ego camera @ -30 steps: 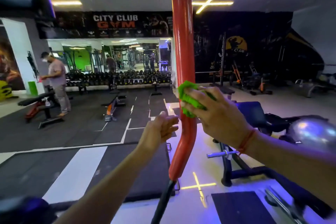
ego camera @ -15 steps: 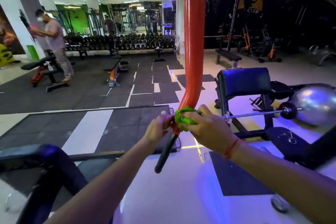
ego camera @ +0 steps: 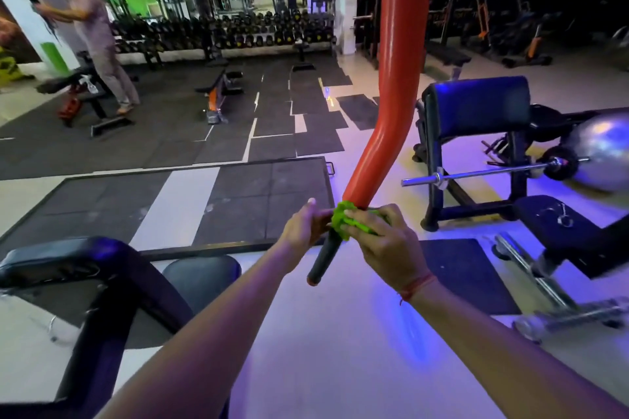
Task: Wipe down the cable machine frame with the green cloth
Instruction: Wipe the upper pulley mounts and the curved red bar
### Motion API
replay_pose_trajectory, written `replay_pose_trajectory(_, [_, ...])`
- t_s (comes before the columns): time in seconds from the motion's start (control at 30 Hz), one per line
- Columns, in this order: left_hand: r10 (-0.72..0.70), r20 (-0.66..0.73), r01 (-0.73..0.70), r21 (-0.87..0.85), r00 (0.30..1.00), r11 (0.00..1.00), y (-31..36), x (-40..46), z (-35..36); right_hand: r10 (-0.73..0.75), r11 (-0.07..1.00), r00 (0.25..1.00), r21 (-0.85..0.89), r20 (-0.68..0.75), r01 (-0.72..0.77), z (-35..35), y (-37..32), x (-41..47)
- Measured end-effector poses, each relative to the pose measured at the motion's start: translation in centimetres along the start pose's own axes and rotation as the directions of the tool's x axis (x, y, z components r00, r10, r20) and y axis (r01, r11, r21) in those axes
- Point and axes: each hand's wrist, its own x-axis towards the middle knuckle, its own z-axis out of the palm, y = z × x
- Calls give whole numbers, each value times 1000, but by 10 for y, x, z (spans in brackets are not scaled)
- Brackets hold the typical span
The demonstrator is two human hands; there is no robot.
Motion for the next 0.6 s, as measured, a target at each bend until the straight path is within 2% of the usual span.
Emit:
replay_pose_trajectory(0.1, [-53, 18, 53, 0, 998, 999, -20, 2, -9, 67, 998, 998, 10, -12, -67, 12, -11, -6])
replay_pose_trajectory(0.27, [-65, 76, 69, -55, 995, 996, -29, 10, -14, 130, 990, 981, 31, 141, -135, 57, -10, -38])
replay_pose_trajectory(0.37, [-64, 87, 66, -17, 994, 998, -27, 16, -19, 93, 992, 973, 69, 212, -109, 52, -13, -41])
replay_pose_trajectory(0.5, [-115, 59, 113, 23, 992, 993, -40, 24, -22, 156, 983, 988, 94, 18, -157, 29, -25, -26])
replay_pose_trajectory(0.6, [-148, 71, 145, 45, 986, 988, -53, 27, -22, 234, 972, 972, 30, 8, -234, 46, -36, -32])
